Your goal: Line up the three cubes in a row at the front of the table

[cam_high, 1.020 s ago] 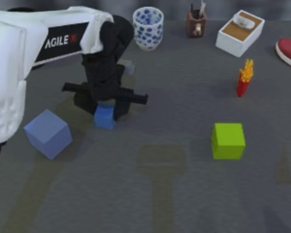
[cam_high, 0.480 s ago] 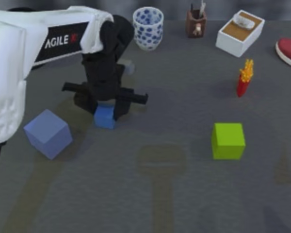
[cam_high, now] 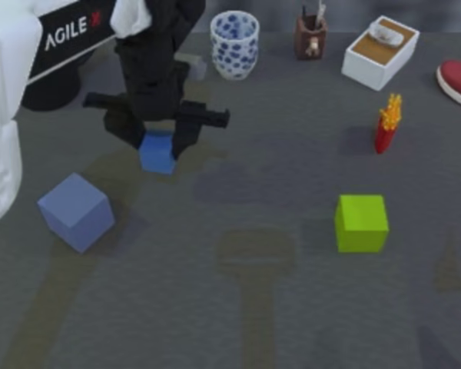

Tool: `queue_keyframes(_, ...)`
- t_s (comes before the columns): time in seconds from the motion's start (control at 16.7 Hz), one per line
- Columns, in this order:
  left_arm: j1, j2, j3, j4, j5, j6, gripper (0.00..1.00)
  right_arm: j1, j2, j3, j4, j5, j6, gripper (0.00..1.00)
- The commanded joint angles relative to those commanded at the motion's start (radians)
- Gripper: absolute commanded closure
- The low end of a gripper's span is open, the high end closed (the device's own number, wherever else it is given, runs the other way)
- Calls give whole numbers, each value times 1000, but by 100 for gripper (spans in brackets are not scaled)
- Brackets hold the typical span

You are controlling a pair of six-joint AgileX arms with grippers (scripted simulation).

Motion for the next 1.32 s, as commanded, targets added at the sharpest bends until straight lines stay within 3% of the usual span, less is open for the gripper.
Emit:
queue_keyframes(0.3,-7,2,2,-2,-1,-1,100,0,0,0,0,0,0,0)
queue_keyframes(0.48,-67,2,7,-10,-3,-68,100,0,0,0,0,0,0,0)
queue_keyframes(1.08,-516,-44,-22,-53,-19,-717,100,0,0,0,0,0,0,0)
queue_keyframes(1.32,-623,-72,-37,-52,-23,-843,100,0,0,0,0,0,0,0)
